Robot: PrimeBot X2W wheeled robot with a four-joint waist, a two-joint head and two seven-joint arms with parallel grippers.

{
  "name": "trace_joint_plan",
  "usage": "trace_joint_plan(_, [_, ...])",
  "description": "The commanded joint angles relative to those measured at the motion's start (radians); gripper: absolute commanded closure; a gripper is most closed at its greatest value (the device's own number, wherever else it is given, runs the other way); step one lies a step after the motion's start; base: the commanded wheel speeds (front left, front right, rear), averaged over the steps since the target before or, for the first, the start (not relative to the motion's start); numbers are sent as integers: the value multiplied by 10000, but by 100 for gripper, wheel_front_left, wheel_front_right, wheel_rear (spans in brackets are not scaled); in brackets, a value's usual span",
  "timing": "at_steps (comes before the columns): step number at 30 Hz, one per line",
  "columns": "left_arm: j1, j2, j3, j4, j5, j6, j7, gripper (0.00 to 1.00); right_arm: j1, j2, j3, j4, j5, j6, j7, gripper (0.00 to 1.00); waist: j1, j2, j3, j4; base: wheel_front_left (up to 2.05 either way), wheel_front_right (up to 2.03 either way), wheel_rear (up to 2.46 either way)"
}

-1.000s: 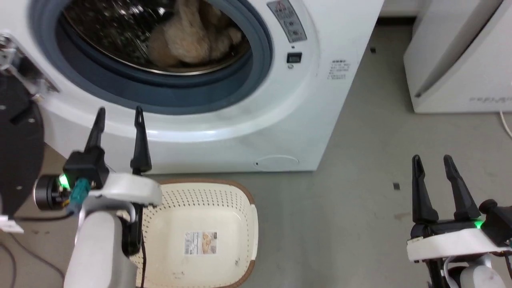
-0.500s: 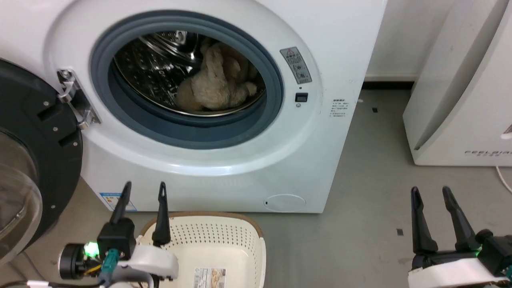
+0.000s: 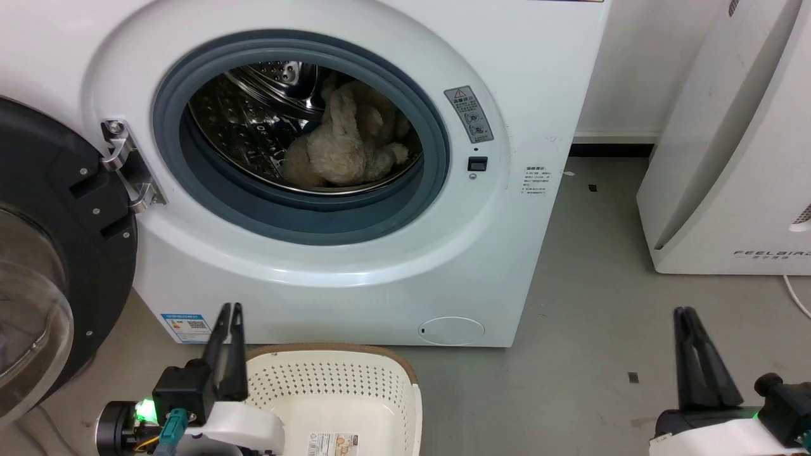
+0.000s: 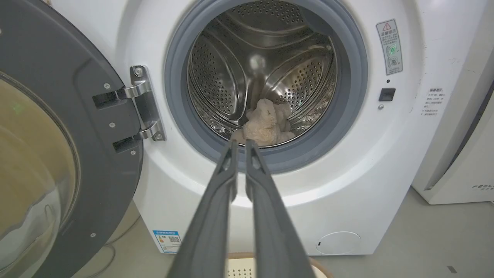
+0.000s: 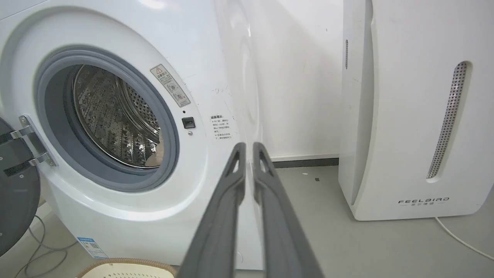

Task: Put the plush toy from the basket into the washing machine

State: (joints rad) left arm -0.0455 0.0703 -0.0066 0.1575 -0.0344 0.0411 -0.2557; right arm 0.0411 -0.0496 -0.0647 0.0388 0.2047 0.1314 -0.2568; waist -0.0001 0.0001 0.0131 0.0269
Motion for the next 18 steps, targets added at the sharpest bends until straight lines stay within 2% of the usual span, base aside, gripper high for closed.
trace_joint_plan(1, [4, -4, -3, -13, 3, -3, 22, 100, -3, 0, 2, -3, -17, 0, 20, 100, 1, -1, -1, -2, 0, 0, 0])
trace_joint_plan(18, [66, -30, 6, -227, 50, -59, 369, 100, -58, -1, 90, -56, -295, -1, 369, 100, 1, -1, -19, -39, 0, 0, 0])
